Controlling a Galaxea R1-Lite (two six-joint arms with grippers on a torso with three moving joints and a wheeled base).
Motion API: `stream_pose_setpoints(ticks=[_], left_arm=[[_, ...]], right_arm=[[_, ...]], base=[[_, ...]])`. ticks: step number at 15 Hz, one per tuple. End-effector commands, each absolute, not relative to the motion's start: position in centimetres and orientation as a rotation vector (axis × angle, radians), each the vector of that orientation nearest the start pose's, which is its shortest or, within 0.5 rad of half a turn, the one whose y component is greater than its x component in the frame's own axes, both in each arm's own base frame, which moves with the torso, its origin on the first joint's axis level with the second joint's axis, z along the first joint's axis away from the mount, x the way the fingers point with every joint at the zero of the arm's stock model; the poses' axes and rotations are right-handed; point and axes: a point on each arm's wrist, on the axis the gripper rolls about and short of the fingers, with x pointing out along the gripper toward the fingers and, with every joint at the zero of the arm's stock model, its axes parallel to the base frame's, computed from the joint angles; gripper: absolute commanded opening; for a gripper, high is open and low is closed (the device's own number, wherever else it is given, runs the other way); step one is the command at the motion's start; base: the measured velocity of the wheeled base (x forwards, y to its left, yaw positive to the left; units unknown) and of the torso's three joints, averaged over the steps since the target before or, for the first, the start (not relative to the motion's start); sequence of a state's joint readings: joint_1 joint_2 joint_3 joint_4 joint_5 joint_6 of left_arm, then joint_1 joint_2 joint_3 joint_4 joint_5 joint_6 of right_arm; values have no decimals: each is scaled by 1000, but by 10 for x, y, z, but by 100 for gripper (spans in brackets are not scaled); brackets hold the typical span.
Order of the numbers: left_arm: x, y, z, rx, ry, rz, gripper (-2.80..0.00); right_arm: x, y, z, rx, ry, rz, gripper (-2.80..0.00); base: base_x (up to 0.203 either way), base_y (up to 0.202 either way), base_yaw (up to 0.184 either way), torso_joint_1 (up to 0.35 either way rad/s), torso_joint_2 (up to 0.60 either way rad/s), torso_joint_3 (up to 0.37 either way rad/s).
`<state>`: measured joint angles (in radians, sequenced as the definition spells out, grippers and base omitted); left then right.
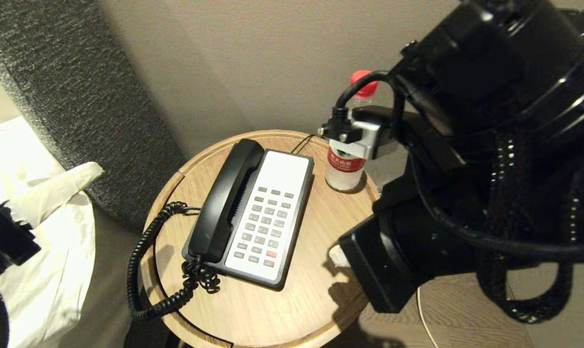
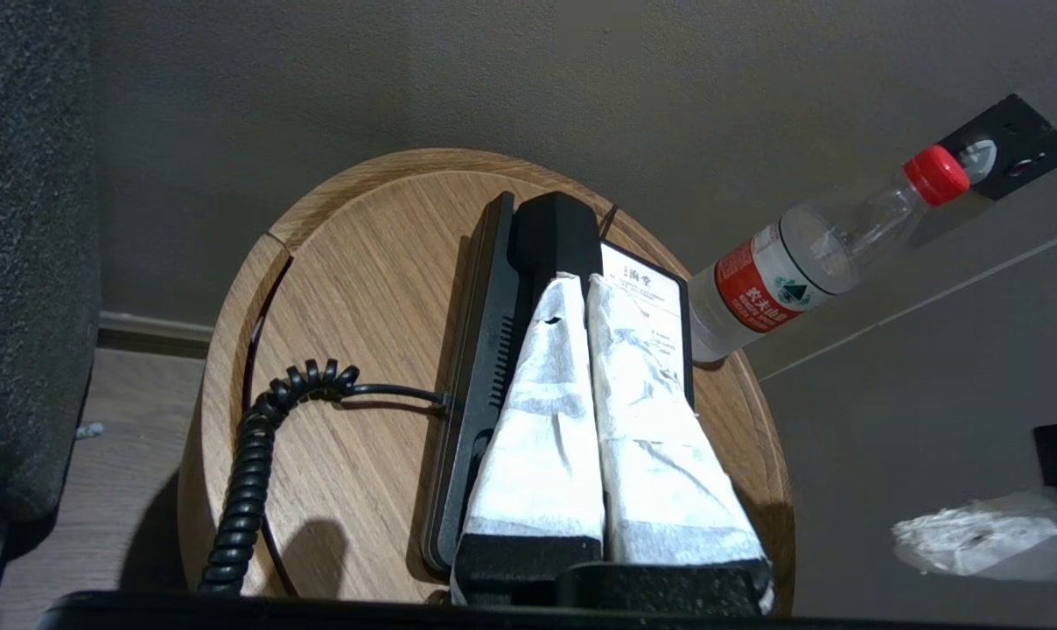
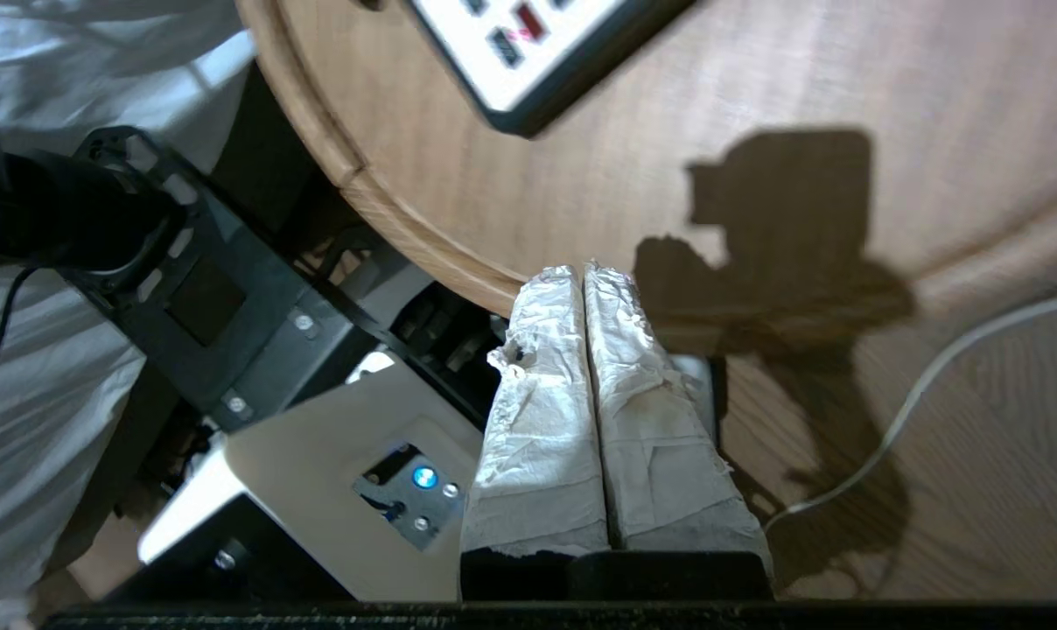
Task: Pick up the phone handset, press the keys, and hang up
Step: End the call using the dial pad
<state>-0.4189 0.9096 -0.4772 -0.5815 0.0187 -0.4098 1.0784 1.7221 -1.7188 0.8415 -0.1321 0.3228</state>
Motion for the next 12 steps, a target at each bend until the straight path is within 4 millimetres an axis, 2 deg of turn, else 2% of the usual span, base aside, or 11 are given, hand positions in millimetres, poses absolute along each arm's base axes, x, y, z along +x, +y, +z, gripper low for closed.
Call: stream_pose_setpoints(ticks=[1,8,12], left_arm=[[94,-41,248,-443,-80,-428,-280],[84,-37,242,-472,-83,-432,-280],[82,-36,242,-473,-89,-433,-280]], right_arm=[[141,268,285,-230,859,765,-280],[155,303,264,-211,821,778,-280],[161,313,250,-234,842,763,-280]], base=[[0,0,0,0,0,0],[0,0,0,0,0,0],[0,0,0,0,0,0]])
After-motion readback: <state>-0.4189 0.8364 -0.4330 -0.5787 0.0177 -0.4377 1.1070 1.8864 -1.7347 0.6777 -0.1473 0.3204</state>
